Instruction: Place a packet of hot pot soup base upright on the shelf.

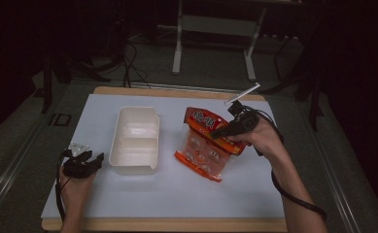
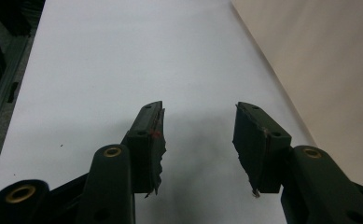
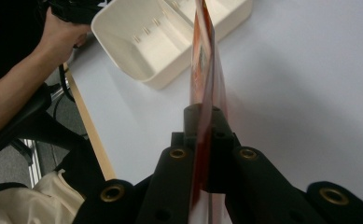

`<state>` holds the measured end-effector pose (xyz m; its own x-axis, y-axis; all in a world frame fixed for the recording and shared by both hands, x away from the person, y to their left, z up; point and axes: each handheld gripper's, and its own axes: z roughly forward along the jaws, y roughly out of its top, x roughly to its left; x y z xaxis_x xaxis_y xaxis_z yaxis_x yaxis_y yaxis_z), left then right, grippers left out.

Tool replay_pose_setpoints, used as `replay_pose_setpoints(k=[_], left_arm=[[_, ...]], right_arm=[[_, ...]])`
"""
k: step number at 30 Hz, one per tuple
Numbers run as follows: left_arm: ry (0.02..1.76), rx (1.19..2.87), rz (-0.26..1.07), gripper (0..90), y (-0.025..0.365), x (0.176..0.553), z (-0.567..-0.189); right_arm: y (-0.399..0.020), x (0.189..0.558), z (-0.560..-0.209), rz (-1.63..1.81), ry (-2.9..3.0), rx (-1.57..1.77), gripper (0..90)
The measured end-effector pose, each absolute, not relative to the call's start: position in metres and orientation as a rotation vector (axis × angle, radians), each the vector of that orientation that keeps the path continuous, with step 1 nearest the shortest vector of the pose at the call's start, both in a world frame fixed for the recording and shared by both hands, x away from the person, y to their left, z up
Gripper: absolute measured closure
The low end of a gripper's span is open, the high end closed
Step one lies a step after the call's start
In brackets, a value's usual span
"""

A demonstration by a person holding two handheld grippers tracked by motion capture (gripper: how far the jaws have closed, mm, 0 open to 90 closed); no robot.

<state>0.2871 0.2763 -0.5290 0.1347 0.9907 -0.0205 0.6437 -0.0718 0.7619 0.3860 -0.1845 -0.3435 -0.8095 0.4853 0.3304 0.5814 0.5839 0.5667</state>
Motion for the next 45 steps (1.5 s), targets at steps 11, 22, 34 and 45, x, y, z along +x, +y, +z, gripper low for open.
replay_pose_setpoints(k=[11, 22, 34, 45], left_arm=[[1.574, 1.792, 0.709, 53.1, 0.276, 0.287, -0.529], [1.574, 1.788, 0.71, 53.2, 0.276, 0.287, -0.529], [1.573, 1.785, 0.711, 53.2, 0.277, 0.287, -0.528], [1.573, 1.786, 0.714, 53.2, 0.277, 0.286, -0.528]], right_arm=[[-0.173, 0.387, -0.332, -1.052, -2.662, -0.9, 90.0], [-0.166, 0.388, -0.324, -1.076, -2.65, -0.897, 90.0], [-0.153, 0.39, -0.316, -1.105, -2.627, -0.883, 90.0], [-0.139, 0.395, -0.308, -1.146, -2.57, -0.874, 90.0]])
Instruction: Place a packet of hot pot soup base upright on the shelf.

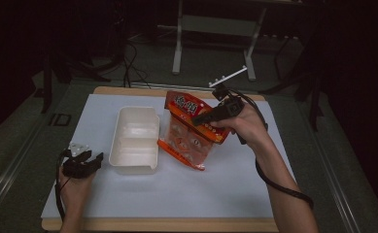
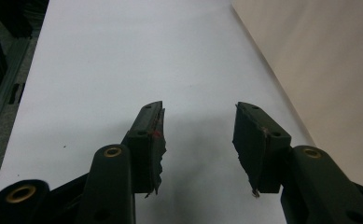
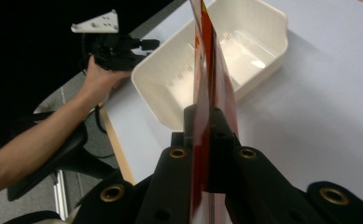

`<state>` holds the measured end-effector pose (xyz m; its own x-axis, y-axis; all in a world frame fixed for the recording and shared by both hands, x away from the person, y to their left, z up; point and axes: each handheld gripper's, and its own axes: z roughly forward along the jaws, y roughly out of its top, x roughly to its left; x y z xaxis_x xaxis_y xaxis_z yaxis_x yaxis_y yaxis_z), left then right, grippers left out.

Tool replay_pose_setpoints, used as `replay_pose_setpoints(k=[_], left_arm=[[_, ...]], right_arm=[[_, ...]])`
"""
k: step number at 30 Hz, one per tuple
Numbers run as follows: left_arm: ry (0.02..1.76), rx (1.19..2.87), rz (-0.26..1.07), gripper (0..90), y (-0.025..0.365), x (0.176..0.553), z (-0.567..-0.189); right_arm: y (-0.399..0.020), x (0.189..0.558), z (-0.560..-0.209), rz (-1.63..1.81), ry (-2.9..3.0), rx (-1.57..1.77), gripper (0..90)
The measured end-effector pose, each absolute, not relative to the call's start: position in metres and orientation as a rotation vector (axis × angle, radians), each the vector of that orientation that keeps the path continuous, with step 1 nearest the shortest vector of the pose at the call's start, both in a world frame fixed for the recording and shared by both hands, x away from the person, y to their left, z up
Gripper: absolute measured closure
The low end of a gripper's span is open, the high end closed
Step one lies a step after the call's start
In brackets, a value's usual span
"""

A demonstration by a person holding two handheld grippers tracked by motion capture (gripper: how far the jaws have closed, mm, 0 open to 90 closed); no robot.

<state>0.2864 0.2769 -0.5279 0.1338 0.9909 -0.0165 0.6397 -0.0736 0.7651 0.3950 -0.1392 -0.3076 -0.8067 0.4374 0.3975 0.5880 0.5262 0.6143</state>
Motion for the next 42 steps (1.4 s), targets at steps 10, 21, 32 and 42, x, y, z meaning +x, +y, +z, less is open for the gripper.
replay_pose_setpoints(k=[10, 21, 32, 42], left_arm=[[1.569, 1.786, 0.716, 53.3, 0.277, 0.286, -0.527], [1.565, 1.788, 0.716, 54.3, 0.276, 0.286, -0.527], [1.558, 1.799, 0.709, 54.3, 0.273, 0.287, -0.527], [1.548, 1.804, 0.709, 54.1, 0.27, 0.287, -0.527]], right_arm=[[-0.126, 0.396, -0.3, -1.17, -2.535, -0.863, 90.0], [-0.107, 0.396, -0.297, -1.162, -2.511, -0.85, 90.0], [-0.083, 0.398, -0.298, -1.131, -2.523, -0.835, 90.0], [-0.067, 0.4, -0.298, -1.146, -2.506, -0.825, 90.0]])
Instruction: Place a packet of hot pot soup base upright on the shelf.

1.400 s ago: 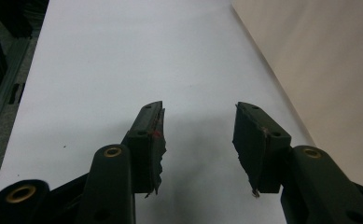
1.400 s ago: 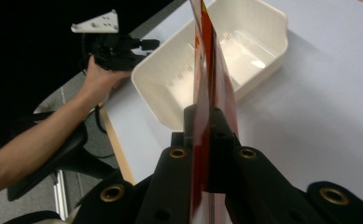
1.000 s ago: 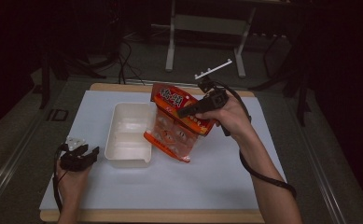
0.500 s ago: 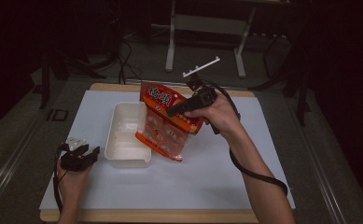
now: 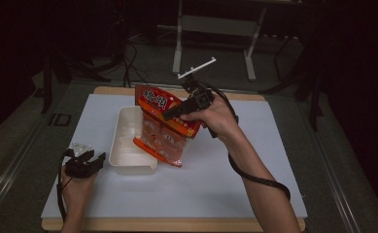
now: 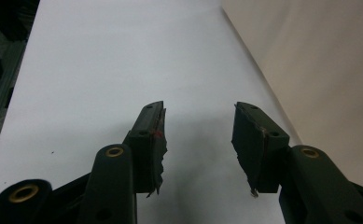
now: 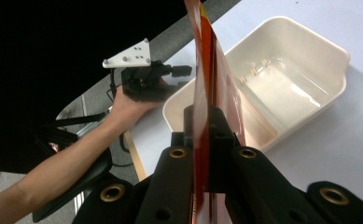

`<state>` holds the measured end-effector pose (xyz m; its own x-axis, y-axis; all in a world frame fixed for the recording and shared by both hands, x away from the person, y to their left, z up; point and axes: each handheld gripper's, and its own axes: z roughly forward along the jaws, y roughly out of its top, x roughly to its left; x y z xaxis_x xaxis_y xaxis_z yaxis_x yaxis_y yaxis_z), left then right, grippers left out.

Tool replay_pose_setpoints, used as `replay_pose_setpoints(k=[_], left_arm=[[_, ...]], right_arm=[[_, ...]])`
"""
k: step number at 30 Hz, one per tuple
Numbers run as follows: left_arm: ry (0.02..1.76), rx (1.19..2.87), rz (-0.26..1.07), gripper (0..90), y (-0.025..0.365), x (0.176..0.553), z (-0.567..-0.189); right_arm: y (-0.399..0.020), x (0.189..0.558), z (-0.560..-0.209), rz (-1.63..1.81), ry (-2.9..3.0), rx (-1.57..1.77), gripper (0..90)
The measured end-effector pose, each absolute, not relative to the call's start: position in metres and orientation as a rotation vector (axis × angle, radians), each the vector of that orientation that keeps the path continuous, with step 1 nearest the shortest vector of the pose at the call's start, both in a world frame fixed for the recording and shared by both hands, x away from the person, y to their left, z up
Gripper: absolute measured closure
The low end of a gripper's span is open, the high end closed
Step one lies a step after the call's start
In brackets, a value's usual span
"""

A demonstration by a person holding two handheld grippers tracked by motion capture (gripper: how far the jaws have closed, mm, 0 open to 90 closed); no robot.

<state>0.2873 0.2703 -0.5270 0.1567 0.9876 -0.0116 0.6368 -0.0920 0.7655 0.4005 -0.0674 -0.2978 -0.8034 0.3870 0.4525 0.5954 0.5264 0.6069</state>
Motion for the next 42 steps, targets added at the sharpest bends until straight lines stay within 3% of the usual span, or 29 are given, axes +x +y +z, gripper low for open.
replay_pose_setpoints(k=[42], left_arm=[[1.519, 1.803, 0.684, 53.9, 0.263, 0.289, -0.525]], right_arm=[[0.005, 0.402, -0.331, -1.198, -2.319, -0.746, 90.0]])
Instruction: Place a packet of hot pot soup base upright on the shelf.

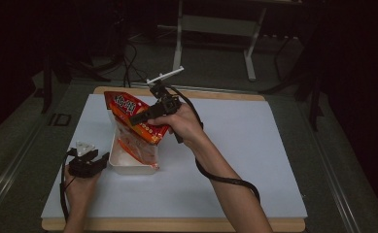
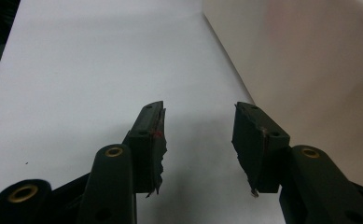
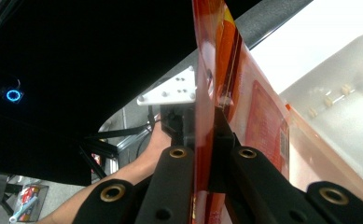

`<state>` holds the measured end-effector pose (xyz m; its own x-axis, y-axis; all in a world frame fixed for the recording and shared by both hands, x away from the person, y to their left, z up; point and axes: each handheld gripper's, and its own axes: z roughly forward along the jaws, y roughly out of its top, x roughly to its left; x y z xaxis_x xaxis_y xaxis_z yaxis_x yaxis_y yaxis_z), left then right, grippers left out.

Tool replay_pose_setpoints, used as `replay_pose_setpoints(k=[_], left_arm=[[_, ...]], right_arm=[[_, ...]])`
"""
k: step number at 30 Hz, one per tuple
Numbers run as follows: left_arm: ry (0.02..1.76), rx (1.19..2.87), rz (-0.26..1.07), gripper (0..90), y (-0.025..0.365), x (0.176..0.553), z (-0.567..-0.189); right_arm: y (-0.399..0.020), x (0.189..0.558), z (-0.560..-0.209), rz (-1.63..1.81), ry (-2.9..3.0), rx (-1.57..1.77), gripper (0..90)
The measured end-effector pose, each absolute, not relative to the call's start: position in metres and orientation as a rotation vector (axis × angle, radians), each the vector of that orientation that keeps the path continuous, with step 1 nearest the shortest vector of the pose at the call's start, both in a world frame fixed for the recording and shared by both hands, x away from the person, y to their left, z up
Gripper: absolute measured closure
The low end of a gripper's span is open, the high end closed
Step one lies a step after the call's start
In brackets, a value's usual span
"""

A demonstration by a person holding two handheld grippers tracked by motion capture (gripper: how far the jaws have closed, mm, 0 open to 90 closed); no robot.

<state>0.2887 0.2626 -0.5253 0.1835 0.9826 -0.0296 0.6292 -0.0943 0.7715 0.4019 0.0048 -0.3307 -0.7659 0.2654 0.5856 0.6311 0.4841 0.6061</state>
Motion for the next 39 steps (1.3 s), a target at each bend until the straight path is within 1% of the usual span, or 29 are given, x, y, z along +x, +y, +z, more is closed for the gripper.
replay_pose_setpoints(k=[21, 26, 31, 34, 36, 39], left_arm=[[1.517, 1.805, 0.687, 53.9, 0.262, 0.289, -0.525], [1.518, 1.804, 0.686, 53.9, 0.262, 0.289, -0.525], [1.519, 1.805, 0.687, 53.9, 0.262, 0.288, -0.525], [1.517, 1.805, 0.688, 53.9, 0.262, 0.289, -0.525], [1.518, 1.806, 0.687, 53.9, 0.262, 0.289, -0.526], [1.517, 1.811, 0.686, 53.9, 0.261, 0.289, -0.526]], right_arm=[[0.001, 0.402, -0.365, -1.283, -2.242, -0.736, 90.0], [0.001, 0.401, -0.368, -1.279, -2.278, -0.727, 89.7], [0.0, 0.398, -0.362, -1.274, -2.35, -0.706, 84.7], [-0.002, 0.394, -0.357, -1.258, -2.418, -0.699, 75.9], [-0.004, 0.389, -0.352, -1.239, -2.486, -0.68, 74.9], [-0.004, 0.38, -0.349, -1.191, -2.64, -0.709, 77.0]])
